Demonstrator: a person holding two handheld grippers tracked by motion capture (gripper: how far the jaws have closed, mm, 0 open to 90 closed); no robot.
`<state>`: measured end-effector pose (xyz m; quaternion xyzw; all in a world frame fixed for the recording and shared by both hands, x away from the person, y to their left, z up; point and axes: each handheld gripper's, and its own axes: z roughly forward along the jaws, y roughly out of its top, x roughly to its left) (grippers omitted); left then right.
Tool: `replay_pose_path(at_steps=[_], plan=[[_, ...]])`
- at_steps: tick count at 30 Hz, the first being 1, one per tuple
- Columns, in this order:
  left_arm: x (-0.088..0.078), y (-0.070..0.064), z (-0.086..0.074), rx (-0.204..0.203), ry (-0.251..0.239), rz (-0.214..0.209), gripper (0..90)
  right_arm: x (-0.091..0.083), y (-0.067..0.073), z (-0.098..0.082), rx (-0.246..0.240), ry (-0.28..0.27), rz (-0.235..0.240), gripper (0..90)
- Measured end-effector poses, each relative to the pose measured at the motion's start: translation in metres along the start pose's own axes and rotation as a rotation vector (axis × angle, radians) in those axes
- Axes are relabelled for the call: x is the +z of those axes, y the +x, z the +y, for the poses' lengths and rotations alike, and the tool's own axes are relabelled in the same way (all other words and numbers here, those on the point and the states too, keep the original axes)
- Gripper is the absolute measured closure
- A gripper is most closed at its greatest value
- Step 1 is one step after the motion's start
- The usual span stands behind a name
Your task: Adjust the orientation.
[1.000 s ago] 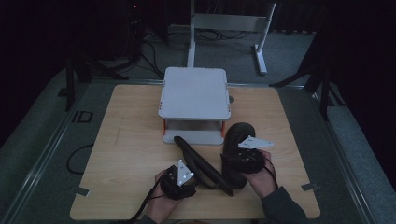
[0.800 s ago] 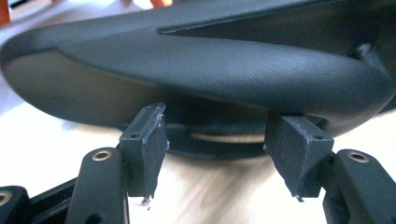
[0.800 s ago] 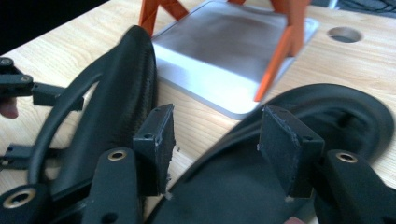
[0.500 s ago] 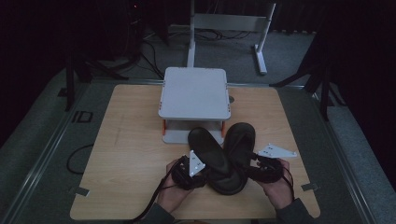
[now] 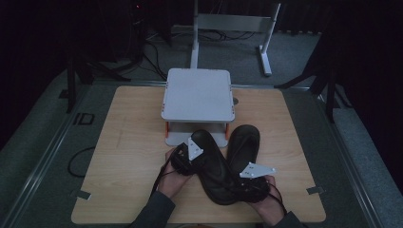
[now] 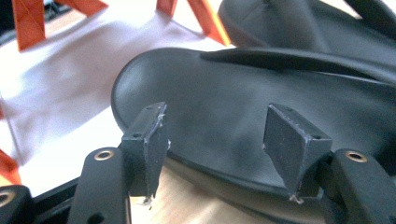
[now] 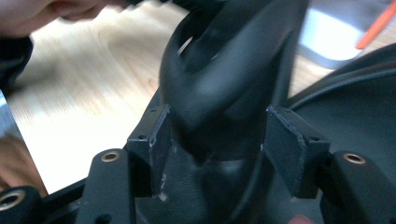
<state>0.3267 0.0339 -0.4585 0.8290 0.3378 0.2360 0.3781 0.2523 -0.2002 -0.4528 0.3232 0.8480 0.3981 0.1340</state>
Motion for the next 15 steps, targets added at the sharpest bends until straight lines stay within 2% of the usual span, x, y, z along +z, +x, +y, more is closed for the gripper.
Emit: replay_pose_path(at_steps=[2,4,6,7,8,9,12,14,15], plan=[[0.004,0.000,-0.001,0.004,0.009,-0.005,41.1,0.005,0.005,-0.001,-0.030,0.018,0.004,40.2],[0.007,-0.001,-0.003,0.022,0.026,-0.022,42.3,0.010,0.009,-0.002,-0.062,0.039,-0.014,40.5],[0.007,-0.002,-0.005,0.034,0.041,-0.058,48.1,0.016,0.012,-0.003,-0.091,0.041,-0.034,41.8],[0.007,-0.002,-0.005,0.034,0.041,-0.058,52.1,0.017,0.013,-0.003,-0.106,0.036,-0.045,43.2],[0.004,-0.001,-0.006,0.017,0.051,-0.090,53.5,0.017,0.014,-0.002,-0.119,0.036,-0.070,44.1],[0.003,-0.001,-0.007,0.021,0.056,-0.100,55.9,0.017,0.014,-0.001,-0.139,0.039,-0.083,44.5],[-0.001,0.001,-0.011,0.021,0.069,-0.138,61.6,0.016,0.015,0.001,-0.163,0.037,-0.085,54.6],[-0.004,0.000,-0.015,0.014,0.072,-0.171,63.8,0.014,0.016,0.000,-0.177,0.031,-0.105,60.9],[-0.006,-0.001,-0.017,0.013,0.072,-0.187,64.9,0.013,0.016,0.000,-0.173,0.019,-0.121,61.3]])
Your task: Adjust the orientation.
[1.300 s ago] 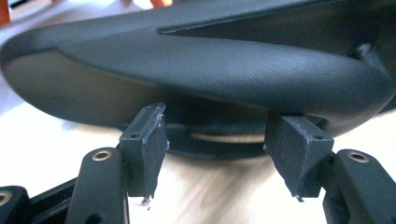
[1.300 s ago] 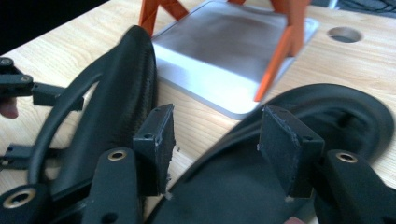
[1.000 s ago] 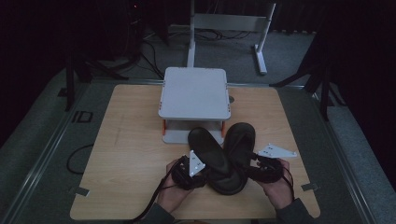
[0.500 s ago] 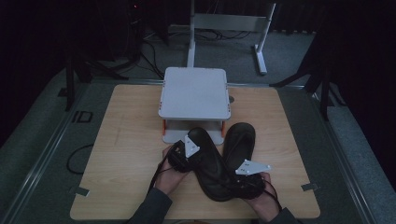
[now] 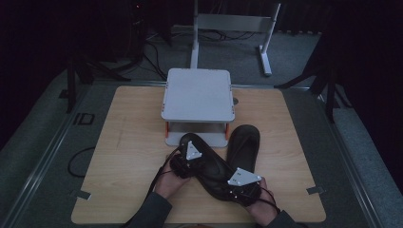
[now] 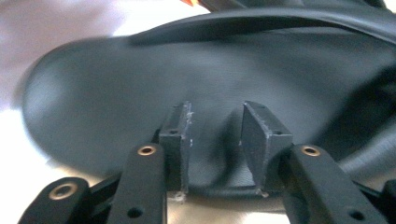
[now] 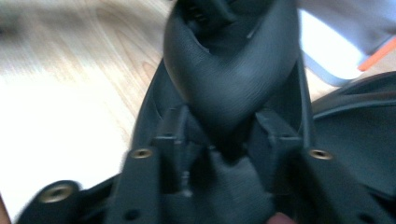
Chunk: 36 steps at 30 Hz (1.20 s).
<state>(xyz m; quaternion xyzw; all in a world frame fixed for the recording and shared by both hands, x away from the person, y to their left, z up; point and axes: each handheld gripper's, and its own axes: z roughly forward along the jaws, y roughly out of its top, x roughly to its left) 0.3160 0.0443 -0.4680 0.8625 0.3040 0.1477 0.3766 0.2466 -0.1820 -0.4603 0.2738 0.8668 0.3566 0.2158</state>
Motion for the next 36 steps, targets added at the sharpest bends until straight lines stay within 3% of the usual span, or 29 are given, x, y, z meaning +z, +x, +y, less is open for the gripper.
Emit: replay_pose_path(at_steps=[1,3,5,7,8,9,11,14,16,18,22,23,24,26,27,29,31,36], plan=[[0.000,0.000,0.000,0.000,0.000,0.000,66.2,0.000,0.000,0.000,0.000,0.000,0.000,61.3],[-0.003,-0.007,-0.004,0.011,0.015,-0.027,67.3,-0.009,-0.009,0.001,0.045,-0.046,-0.010,66.1],[-0.005,-0.013,-0.004,0.018,0.019,-0.044,68.4,-0.017,-0.017,0.005,0.053,-0.081,-0.048,66.3],[-0.006,-0.016,-0.004,0.017,0.019,-0.063,68.1,-0.020,-0.021,0.007,0.063,-0.086,-0.059,65.3],[-0.006,-0.024,-0.004,0.015,0.008,-0.095,68.0,-0.022,-0.030,0.009,0.080,-0.083,-0.073,63.7],[-0.006,-0.029,-0.004,0.025,0.008,-0.092,67.5,-0.022,-0.033,0.009,0.091,-0.077,-0.074,61.9],[-0.005,-0.035,-0.004,0.036,0.016,-0.070,64.1,-0.023,-0.035,0.007,0.102,-0.078,-0.054,56.4],[-0.005,-0.032,-0.004,0.035,0.000,-0.059,60.9,-0.026,-0.034,0.001,0.130,-0.080,0.023,48.1],[-0.009,-0.028,-0.004,0.040,-0.001,-0.028,58.4,-0.026,-0.032,-0.004,0.120,-0.075,0.038,44.0],[-0.014,-0.021,-0.005,0.021,-0.027,0.002,56.0,-0.027,-0.030,-0.009,0.119,-0.074,0.067,41.4],[-0.026,0.002,-0.006,-0.020,-0.063,0.078,50.5,-0.027,-0.029,-0.017,0.116,-0.079,0.075,38.4],[-0.026,0.002,-0.006,-0.020,-0.063,0.078,49.9,-0.028,-0.028,-0.017,0.122,-0.084,0.079,37.9],[-0.029,0.017,-0.007,-0.047,-0.075,0.122,49.5,-0.029,-0.027,-0.018,0.123,-0.094,0.081,37.1],[-0.030,0.023,-0.008,-0.060,-0.081,0.137,48.4,-0.031,-0.027,-0.018,0.123,-0.108,0.091,36.1],[-0.029,0.035,-0.008,-0.090,-0.088,0.160,47.6,-0.032,-0.025,-0.018,0.122,-0.112,0.121,33.3],[-0.027,0.044,-0.008,-0.102,-0.085,0.185,47.5,-0.030,-0.021,-0.019,0.093,-0.104,0.139,30.6],[-0.023,0.052,-0.009,-0.122,-0.083,0.186,46.6,-0.026,-0.016,-0.019,0.063,-0.087,0.158,29.3],[-0.008,0.066,-0.017,-0.174,-0.027,0.153,45.8,-0.013,-0.006,-0.016,-0.006,-0.042,0.127,29.7]])
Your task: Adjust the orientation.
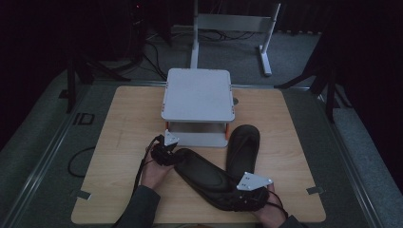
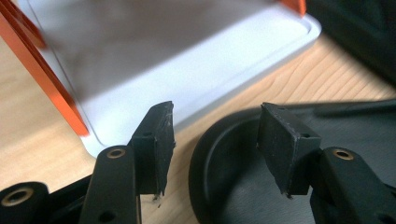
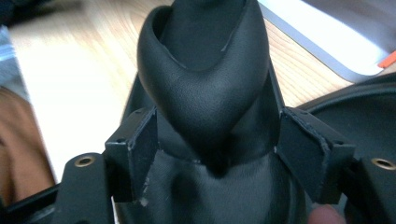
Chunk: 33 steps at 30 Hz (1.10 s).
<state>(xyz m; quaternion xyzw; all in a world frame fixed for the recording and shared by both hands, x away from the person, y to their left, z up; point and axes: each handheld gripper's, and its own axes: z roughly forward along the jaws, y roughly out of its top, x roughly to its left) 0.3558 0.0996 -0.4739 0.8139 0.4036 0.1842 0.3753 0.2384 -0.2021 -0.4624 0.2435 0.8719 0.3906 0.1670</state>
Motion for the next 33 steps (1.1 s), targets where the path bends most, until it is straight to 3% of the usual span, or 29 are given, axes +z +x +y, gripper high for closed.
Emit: replay_pose_path(at_steps=[3,6,10,18,23,25,27,28,29,30,32,33], plan=[[0.004,-0.003,-0.007,0.013,0.033,-0.047,46.3,0.007,0.002,0.002,-0.032,0.016,-0.022,34.4],[0.000,-0.003,-0.013,0.012,0.039,-0.055,46.2,0.006,0.003,0.003,-0.059,0.015,-0.098,38.6],[-0.007,-0.005,-0.019,0.014,0.048,-0.079,46.5,0.000,-0.005,0.002,-0.033,0.007,-0.138,39.3],[-0.023,-0.024,-0.033,0.016,0.053,-0.108,46.4,-0.010,-0.022,-0.005,0.037,-0.008,-0.223,43.4],[-0.034,-0.046,-0.039,0.063,0.068,-0.163,46.6,-0.022,-0.036,-0.011,0.085,-0.033,-0.285,45.0],[-0.035,-0.050,-0.040,0.069,0.066,-0.164,46.6,-0.024,-0.043,-0.013,0.105,-0.040,-0.301,45.0],[-0.036,-0.064,-0.039,0.099,0.058,-0.174,46.9,-0.027,-0.048,-0.014,0.119,-0.048,-0.310,45.0],[-0.037,-0.068,-0.038,0.113,0.057,-0.196,47.9,-0.029,-0.050,-0.014,0.117,-0.050,-0.324,45.1],[-0.036,-0.072,-0.038,0.117,0.058,-0.260,55.7,-0.031,-0.052,-0.014,0.121,-0.054,-0.334,45.1],[-0.035,-0.078,-0.038,0.127,0.061,-0.286,56.4,-0.032,-0.053,-0.013,0.123,-0.055,-0.342,45.1],[-0.034,-0.090,-0.037,0.175,0.050,-0.264,56.3,-0.033,-0.057,-0.015,0.119,-0.047,-0.369,45.9],[-0.034,-0.090,-0.037,0.175,0.050,-0.264,55.8,-0.033,-0.057,-0.015,0.119,-0.047,-0.369,45.9]])
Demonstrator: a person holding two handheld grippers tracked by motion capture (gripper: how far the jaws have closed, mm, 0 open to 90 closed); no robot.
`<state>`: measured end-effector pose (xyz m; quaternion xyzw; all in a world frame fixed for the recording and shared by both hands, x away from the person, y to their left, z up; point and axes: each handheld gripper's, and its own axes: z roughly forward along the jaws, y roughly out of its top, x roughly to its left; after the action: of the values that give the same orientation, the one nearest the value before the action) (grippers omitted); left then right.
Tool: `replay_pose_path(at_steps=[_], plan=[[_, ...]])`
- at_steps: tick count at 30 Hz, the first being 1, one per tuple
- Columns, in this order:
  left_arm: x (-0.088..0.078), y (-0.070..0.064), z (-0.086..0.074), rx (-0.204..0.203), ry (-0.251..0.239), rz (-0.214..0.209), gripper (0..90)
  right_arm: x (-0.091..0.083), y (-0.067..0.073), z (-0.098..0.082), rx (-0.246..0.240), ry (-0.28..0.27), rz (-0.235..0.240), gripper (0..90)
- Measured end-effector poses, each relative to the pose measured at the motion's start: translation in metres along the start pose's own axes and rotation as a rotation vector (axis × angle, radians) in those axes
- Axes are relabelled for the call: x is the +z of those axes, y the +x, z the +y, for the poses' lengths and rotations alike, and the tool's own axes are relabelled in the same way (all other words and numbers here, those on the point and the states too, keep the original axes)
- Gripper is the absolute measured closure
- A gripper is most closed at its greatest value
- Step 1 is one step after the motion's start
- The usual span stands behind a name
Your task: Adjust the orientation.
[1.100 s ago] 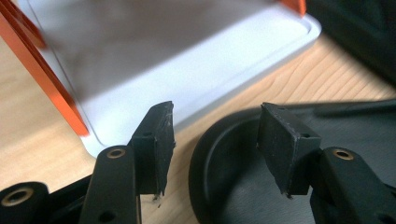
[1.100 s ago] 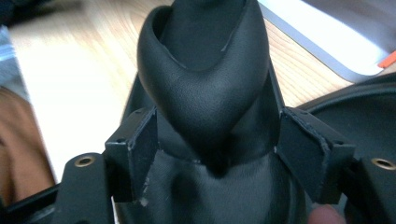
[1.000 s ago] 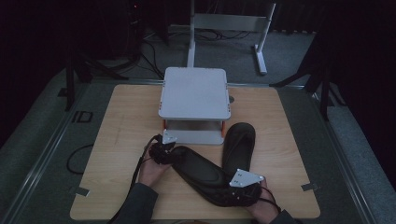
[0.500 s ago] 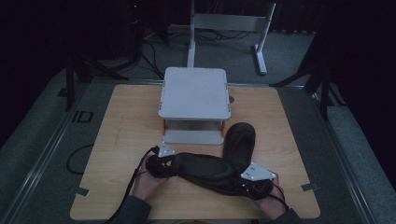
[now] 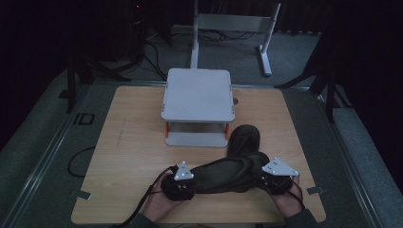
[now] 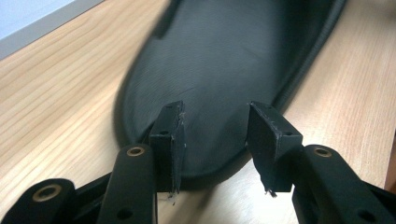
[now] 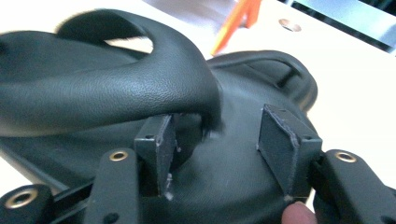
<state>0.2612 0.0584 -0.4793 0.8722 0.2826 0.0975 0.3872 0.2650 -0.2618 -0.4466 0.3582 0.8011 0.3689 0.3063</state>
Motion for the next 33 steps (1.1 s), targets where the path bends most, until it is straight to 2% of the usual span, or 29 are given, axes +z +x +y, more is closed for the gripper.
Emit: replay_pose_path(at_steps=[1,2,5,9,10,11,12,14,15,16,17,19,21,25,29,33], plan=[[0.001,-0.002,0.004,-0.005,-0.004,-0.021,52.4,0.001,-0.003,-0.002,0.020,0.001,0.003,46.1],[0.002,-0.004,0.006,0.006,-0.007,-0.017,52.0,0.001,-0.004,-0.003,0.027,0.000,0.009,46.2],[0.002,-0.005,0.011,0.058,-0.018,0.030,48.3,0.001,-0.004,-0.004,0.026,-0.004,0.010,46.2],[-0.003,0.013,0.017,0.025,-0.067,0.084,45.5,0.001,-0.004,-0.004,0.023,-0.005,0.011,46.2],[-0.002,0.020,0.017,0.009,-0.076,0.068,43.2,0.001,-0.004,-0.004,0.025,-0.007,0.009,46.1],[0.001,0.027,0.018,-0.020,-0.081,0.022,40.5,0.001,-0.004,-0.004,0.025,-0.008,0.008,46.2],[0.005,0.033,0.018,-0.044,-0.082,0.001,39.7,0.001,-0.004,-0.004,0.027,-0.010,0.008,46.1],[0.015,0.038,0.018,-0.061,-0.066,-0.015,39.8,0.001,-0.004,-0.003,0.028,-0.016,0.005,46.1],[0.019,0.039,0.019,-0.067,-0.056,-0.040,40.5,0.001,-0.005,-0.003,0.030,-0.020,0.004,46.1],[0.023,0.037,0.019,-0.058,-0.047,-0.068,41.7,0.001,-0.005,-0.002,0.030,-0.020,0.003,46.1],[0.025,0.032,0.020,-0.027,-0.042,-0.078,43.3,0.001,-0.005,-0.002,0.030,-0.020,0.000,46.0],[0.025,0.027,0.021,0.000,-0.036,-0.115,45.1,0.001,-0.007,-0.001,0.026,-0.021,-0.016,46.0],[0.026,0.020,0.022,0.022,-0.025,-0.150,49.5,0.001,-0.012,-0.001,0.043,-0.025,-0.004,46.0],[0.031,0.005,0.029,0.062,-0.007,-0.172,49.3,0.005,-0.019,0.001,0.046,-0.020,-0.028,46.2],[0.035,-0.002,0.035,0.066,-0.013,-0.192,49.1,0.008,-0.025,0.005,0.046,-0.025,-0.044,46.4],[0.041,-0.012,0.045,0.081,-0.027,-0.227,50.8,0.010,-0.034,0.008,0.046,-0.024,-0.082,46.8]])
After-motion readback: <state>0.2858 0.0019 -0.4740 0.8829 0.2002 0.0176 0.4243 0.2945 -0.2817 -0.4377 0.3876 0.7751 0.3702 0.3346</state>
